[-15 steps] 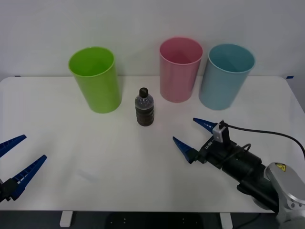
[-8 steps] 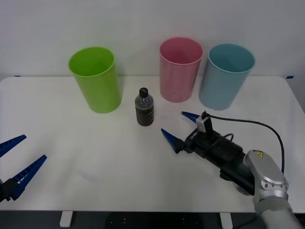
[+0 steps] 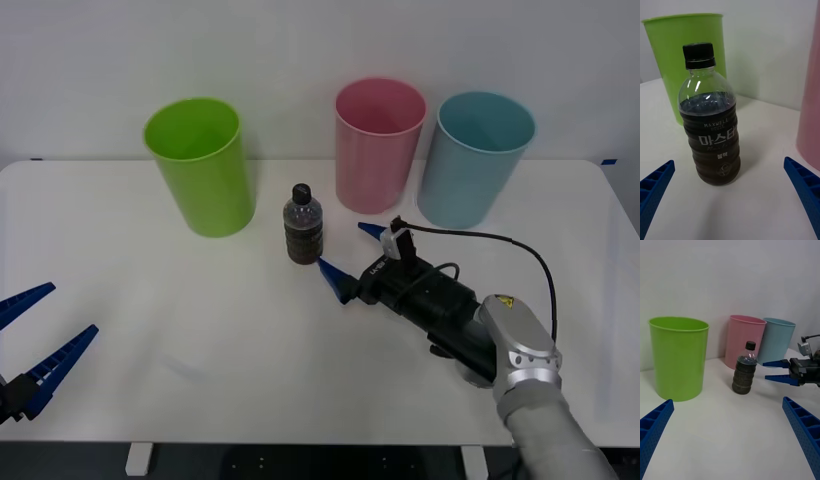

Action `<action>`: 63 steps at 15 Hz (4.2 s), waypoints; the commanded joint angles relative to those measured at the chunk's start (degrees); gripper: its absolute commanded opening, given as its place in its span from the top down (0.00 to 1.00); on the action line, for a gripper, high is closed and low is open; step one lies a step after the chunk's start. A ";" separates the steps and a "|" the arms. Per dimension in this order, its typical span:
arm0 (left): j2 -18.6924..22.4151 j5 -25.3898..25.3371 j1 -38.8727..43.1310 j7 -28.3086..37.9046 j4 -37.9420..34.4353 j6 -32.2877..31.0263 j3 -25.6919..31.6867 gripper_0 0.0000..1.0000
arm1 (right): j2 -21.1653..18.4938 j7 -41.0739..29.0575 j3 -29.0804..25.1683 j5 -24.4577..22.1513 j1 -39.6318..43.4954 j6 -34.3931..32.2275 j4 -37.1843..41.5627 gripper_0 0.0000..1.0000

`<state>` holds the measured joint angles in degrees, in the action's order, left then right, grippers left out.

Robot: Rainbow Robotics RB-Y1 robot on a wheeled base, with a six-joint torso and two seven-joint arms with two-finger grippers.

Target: Grasp the object on the table and drop it into the matching bin: aluminum can to the light blue bin, PET bottle to the pink bin.

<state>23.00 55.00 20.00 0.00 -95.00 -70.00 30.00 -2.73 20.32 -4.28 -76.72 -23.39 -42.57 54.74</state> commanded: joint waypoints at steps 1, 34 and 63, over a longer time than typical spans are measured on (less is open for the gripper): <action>0.00 0.00 0.00 0.00 0.00 0.00 0.00 0.00 | 1.23 0.77 0.06 -0.01 -2.71 1.61 -2.88 0.00; 0.00 0.00 0.00 0.00 0.00 0.00 0.00 0.00 | 3.73 6.57 5.86 4.47 -11.59 13.91 -12.64 1.00; 0.00 0.00 0.00 0.00 0.00 0.00 0.00 0.00 | -15.20 -14.61 18.08 15.81 9.68 12.59 28.32 1.00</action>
<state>23.00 55.00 20.00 0.00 -95.00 -70.00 30.00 -17.24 6.69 14.01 -61.01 -14.26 -30.06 81.73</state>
